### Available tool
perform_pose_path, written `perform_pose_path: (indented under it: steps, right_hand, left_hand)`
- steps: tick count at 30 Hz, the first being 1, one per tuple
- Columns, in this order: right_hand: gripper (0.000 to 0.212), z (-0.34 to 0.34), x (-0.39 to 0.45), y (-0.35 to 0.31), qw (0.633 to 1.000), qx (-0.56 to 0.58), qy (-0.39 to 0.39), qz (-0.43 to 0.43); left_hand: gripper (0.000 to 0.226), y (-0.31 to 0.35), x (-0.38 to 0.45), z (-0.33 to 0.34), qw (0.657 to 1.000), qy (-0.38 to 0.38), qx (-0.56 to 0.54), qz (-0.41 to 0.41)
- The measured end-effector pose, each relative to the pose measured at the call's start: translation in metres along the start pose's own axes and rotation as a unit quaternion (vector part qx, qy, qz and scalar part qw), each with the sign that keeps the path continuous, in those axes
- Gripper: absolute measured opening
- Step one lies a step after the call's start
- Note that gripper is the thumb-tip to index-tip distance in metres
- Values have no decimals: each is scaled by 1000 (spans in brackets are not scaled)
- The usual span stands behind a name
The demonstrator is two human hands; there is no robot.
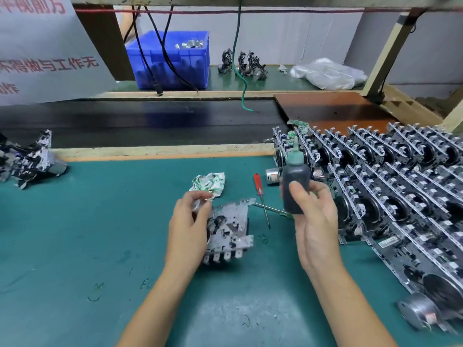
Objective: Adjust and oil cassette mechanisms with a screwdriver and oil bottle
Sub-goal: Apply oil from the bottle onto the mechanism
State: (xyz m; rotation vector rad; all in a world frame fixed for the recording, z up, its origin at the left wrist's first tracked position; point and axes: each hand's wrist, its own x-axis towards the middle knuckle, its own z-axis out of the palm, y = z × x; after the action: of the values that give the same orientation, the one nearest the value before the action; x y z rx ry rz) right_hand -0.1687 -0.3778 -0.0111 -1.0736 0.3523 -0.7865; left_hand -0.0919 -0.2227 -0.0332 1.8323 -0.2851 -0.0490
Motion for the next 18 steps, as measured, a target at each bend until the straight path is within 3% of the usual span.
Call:
perform_pose_path:
  steps: [3, 7, 10, 14, 18]
  right_hand:
    - [40, 0, 2, 6, 997, -64, -34, -31]
    - [33, 3, 9, 21, 984, -159, -73, -32]
    - [30, 12, 17, 27, 972, -207, -111, 10]
    - [32, 29, 37, 27, 911, -372, -151, -96]
    - [33, 42, 60, 37, 880, -448, -121, -104]
  left_hand:
    - [16, -4, -8, 1, 989, -6, 122, 82]
    - [16, -5, -12, 1, 980, -12, 171, 99]
    - [27, -7, -4, -6, 984, -74, 142, 79]
    - [33, -13, 3, -19, 988, -149, 21, 32]
    - [35, -18, 4, -20, 989, -142, -42, 7]
